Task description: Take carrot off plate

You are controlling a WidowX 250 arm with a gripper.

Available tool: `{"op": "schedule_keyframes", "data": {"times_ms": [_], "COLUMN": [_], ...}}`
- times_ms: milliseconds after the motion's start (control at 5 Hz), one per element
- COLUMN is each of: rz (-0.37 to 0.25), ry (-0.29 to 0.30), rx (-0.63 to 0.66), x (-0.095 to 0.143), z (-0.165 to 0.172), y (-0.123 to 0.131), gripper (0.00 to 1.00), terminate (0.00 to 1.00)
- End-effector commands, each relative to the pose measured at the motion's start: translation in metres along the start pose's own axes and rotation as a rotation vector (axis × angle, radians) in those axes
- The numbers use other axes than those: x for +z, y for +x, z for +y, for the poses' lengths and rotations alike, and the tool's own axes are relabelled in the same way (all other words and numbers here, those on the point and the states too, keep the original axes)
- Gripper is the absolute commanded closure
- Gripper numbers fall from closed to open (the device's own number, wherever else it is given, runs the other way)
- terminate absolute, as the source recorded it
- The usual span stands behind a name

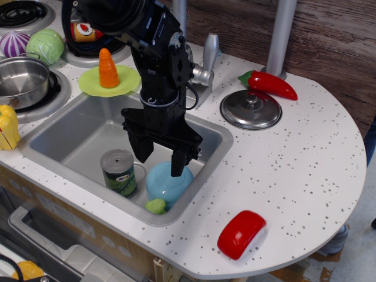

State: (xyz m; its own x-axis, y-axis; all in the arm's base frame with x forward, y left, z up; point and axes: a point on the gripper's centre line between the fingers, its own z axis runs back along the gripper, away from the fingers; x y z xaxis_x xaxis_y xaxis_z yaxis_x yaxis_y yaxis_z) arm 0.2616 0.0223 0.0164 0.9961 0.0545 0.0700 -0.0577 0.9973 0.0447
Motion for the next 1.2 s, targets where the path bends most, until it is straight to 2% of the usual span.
{"op": "schedule_keyframes", "data": {"times_ms": [0,200,400,600,800,1000], "rz": [0.000,0.025,0.093,0.090,0.013,-0.043], "ry": [0.000,0.058,0.179,0.242,0.290,0.270], "rx": [0.000,0.006,-0.073,-0.101,-0.110,-0.111], "x": [0.000,0.025,0.064,0.088,0.090,0.084], "z": [0.000,0.016,0.050,0.087,0.119,0.145], "y": [0.000,0.022,0.049,0.073,0.089,0.104], "gripper": [0.00,0.00,0.00,0.00,0.00,0.00], "terminate": [0.00,0.00,0.00,0.00,0.00,0.00]}}
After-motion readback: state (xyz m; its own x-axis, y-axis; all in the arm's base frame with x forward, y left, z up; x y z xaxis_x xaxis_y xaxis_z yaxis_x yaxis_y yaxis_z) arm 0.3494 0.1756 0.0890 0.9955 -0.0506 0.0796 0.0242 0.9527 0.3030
